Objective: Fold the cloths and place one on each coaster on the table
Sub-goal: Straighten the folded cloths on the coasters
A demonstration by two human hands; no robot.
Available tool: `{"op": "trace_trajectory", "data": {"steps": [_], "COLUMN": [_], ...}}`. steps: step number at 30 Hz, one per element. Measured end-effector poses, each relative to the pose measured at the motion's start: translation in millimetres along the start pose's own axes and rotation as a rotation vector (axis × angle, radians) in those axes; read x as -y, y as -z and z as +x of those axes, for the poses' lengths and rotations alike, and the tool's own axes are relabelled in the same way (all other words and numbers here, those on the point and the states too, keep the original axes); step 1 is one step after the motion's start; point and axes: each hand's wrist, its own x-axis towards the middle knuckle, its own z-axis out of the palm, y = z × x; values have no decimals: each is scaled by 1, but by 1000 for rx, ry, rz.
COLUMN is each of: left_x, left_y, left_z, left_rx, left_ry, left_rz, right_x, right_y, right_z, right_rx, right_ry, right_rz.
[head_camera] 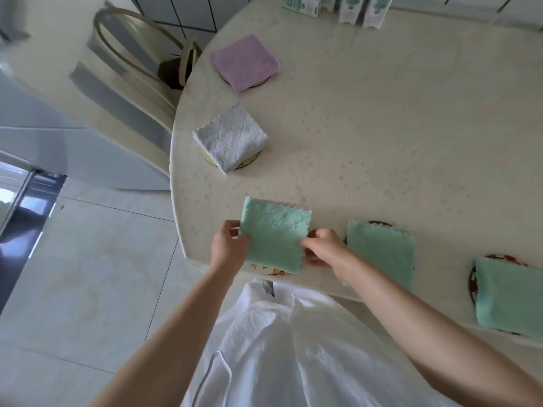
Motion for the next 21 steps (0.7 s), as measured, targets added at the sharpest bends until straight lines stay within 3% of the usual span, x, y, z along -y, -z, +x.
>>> {"op": "trace_trajectory", "data": {"steps": [6,14,21], "left_x": [6,19,5], "left_y": [-9,-5,13], "left_z": [6,8,34], "left_rx": [42,-58,-71], "left_ry": [-75,-23,50], "left_rz": [226,229,174], "right_x": [-20,-21,18], "right_y": [0,5,29], "right_z": [3,8,23], "right_rx": [-47,-76,-206], "right_ry": [6,66,199], "right_rz": [-32,-237,-398]}}
